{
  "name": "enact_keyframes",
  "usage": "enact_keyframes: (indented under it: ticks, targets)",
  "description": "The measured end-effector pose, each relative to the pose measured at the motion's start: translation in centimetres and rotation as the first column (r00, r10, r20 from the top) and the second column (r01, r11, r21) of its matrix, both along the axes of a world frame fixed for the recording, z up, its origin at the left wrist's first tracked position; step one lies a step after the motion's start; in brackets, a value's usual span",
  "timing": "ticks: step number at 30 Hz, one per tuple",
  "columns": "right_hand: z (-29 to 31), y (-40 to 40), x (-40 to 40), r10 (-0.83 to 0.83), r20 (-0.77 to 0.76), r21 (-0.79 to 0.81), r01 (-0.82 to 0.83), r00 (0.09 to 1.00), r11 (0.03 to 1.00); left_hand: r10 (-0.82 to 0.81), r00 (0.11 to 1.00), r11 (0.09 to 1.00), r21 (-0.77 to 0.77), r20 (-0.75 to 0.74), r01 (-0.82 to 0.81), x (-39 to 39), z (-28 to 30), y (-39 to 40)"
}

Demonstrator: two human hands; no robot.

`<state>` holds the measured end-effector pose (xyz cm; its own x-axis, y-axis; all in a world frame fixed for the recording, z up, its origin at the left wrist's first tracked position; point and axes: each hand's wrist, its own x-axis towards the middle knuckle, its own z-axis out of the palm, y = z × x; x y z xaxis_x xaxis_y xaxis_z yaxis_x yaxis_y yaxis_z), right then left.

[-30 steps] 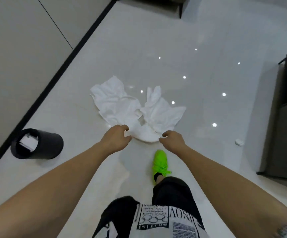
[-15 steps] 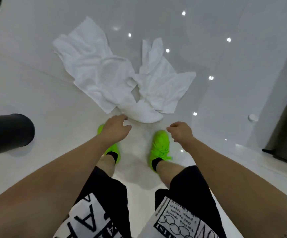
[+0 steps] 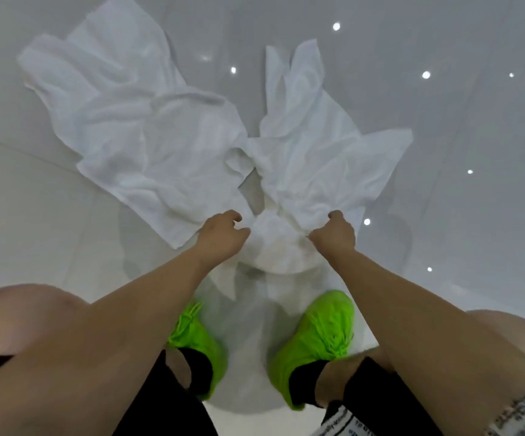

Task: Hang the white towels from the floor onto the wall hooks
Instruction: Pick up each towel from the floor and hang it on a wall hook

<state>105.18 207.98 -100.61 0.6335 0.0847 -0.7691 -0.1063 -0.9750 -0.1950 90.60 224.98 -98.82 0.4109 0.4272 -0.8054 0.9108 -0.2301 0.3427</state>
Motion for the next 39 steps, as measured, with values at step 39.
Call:
enact_keyframes:
  ticks: [39]
  targets:
    - [73.2, 2.1, 4.2, -0.533, -0.399, 0.761, 0.594, 0.746, 0.261, -0.187, 0.795, 0.972, -0.010, 0.578, 0.236, 15.9, 71.4, -0.1]
